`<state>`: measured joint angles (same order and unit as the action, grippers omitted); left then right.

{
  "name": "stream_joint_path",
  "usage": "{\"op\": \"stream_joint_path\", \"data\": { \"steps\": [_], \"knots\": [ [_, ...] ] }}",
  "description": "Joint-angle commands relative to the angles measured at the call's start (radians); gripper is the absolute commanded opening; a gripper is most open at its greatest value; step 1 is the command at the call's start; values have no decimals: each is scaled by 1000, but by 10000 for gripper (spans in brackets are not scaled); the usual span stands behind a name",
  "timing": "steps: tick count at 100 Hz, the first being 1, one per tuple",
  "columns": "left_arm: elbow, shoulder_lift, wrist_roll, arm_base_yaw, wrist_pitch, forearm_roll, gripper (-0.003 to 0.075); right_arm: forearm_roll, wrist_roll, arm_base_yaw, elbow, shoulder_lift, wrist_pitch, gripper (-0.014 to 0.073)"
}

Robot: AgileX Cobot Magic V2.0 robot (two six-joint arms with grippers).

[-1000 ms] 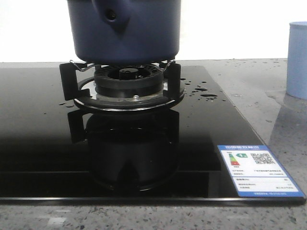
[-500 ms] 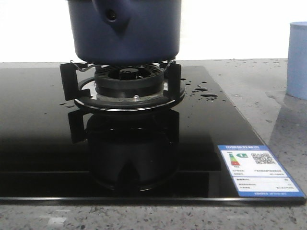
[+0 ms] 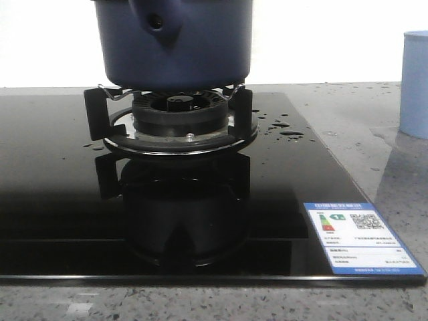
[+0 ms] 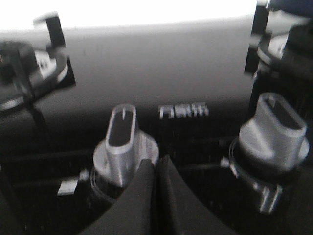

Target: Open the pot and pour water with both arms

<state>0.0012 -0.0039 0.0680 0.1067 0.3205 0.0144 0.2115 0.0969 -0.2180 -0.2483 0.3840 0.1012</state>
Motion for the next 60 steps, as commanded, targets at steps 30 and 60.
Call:
{"op": "stream_joint_path", "data": {
  "steps": [30, 60],
  "knots": [
    [32, -27, -12, -10, -32, 12, -19, 8, -1, 1, -28, 4, 74, -74],
    [32, -27, -12, -10, -32, 12, -19, 8, -1, 1, -28, 4, 74, -74]
  ]
}}
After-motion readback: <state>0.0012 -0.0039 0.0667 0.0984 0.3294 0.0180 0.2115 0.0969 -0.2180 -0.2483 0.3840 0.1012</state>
